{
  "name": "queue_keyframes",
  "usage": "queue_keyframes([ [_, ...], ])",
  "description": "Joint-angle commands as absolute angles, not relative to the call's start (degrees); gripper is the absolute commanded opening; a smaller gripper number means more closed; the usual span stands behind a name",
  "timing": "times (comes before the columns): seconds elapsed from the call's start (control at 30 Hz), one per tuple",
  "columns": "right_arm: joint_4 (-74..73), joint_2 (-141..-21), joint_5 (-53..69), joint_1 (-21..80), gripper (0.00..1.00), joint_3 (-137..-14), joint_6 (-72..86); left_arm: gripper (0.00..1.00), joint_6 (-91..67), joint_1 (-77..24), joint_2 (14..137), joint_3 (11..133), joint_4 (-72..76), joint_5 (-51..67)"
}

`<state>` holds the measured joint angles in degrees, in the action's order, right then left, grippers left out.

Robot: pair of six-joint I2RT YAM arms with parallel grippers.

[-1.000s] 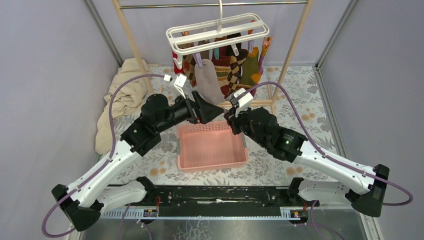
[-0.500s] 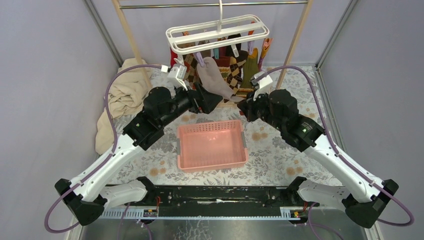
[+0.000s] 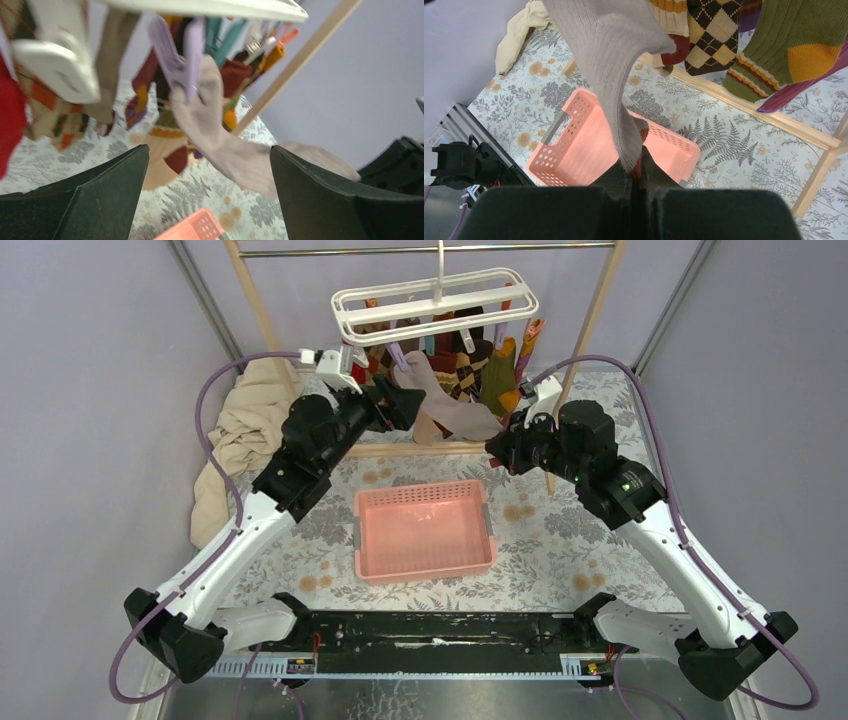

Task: Remove the socks clipped to the hanger
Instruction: Remove the sock from the hanger.

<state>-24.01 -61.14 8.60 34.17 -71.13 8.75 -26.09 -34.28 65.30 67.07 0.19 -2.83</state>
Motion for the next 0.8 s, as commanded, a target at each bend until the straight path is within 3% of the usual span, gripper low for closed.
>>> queue_keyframes([
  [0.0, -23.22, -61.21, 13.14, 32.30, 0.00, -73.12, 10.31, 0.98, -25.69, -29.50, 67.13, 70.18, 7.48, 1.71],
  [0.3, -21.93, -60.65, 14.82, 31.77, 0.00, -71.48, 11.32, 0.98, -28.44, -24.29, 73.14, 72.47, 14.64, 10.44],
  [0.77, -21.49, -60.38, 15.34, 31.64, 0.00, -70.15, 11.32, 0.92, -28.68, -23.48, 72.36, 69.25, 23.63, 8.93],
])
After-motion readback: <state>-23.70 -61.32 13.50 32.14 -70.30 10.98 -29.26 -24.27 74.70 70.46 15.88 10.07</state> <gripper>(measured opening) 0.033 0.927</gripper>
